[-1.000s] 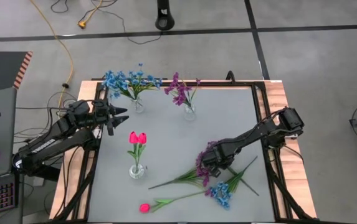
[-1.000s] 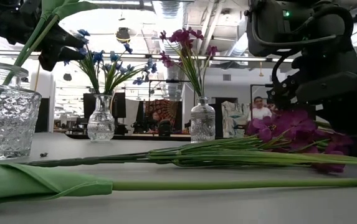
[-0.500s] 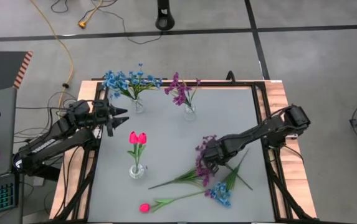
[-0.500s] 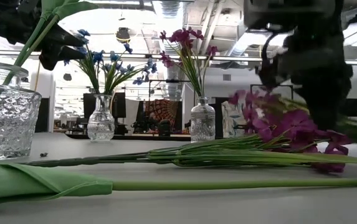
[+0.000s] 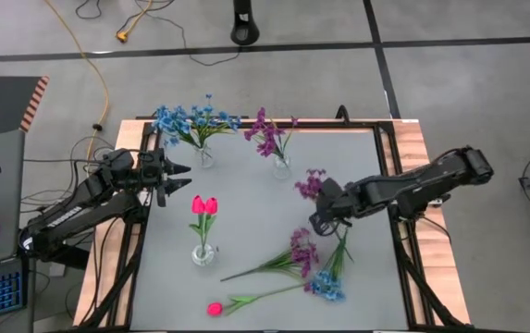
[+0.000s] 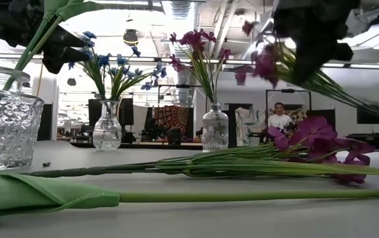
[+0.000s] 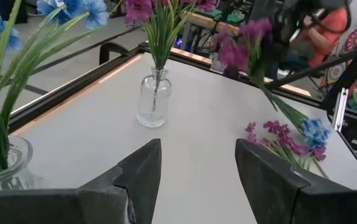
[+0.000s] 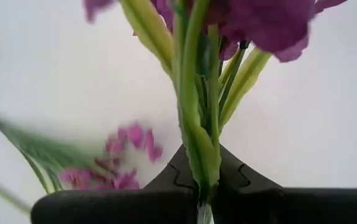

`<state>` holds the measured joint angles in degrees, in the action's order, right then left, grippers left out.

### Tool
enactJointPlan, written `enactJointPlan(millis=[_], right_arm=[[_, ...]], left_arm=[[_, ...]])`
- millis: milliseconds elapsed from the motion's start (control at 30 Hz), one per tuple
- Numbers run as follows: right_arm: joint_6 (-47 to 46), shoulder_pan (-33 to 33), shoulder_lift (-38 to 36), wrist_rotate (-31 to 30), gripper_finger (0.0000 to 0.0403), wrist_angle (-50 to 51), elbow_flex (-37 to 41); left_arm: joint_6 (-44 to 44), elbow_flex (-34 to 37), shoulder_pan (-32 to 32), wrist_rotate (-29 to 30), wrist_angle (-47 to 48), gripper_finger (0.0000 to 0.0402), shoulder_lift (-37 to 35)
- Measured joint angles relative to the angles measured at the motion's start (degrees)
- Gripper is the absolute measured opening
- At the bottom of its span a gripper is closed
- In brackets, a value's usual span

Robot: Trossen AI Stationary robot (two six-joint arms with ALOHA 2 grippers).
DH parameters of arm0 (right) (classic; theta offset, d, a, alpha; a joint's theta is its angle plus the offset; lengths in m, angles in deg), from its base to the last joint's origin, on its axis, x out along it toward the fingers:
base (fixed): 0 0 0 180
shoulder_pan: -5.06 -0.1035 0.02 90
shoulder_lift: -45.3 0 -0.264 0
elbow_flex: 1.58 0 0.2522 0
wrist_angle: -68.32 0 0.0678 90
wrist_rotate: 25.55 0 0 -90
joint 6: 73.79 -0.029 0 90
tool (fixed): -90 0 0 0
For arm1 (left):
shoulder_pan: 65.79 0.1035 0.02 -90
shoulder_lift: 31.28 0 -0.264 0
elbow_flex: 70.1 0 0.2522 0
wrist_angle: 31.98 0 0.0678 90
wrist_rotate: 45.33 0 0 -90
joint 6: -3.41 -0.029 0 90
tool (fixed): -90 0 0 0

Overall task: Sort flowers into vase by color
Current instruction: Put the right violet flower into the top right transparent vase

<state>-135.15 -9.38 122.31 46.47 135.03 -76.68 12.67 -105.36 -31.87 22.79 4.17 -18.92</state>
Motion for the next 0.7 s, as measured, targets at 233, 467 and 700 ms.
enactJointPlan(millis=[233,467,700], right_arm=[[5.99,0.01,-7.25,-11.94,0.0042,-5.3,-0.02],[21.04,0.01,-10.67,-24.68,0.0042,-18.03,-0.09],[38.53,2.16,-11.47,-31.52,0.0042,-31.25,-0.09]], left_arm=[[-0.02,0.0,0.02,0.12,-0.02,0.0192,0.0],[-0.02,0.0,0.0,0.19,0.0,0.0192,0.0],[-0.02,0.0,0.0,0.21,0.0,0.0192,0.0]])
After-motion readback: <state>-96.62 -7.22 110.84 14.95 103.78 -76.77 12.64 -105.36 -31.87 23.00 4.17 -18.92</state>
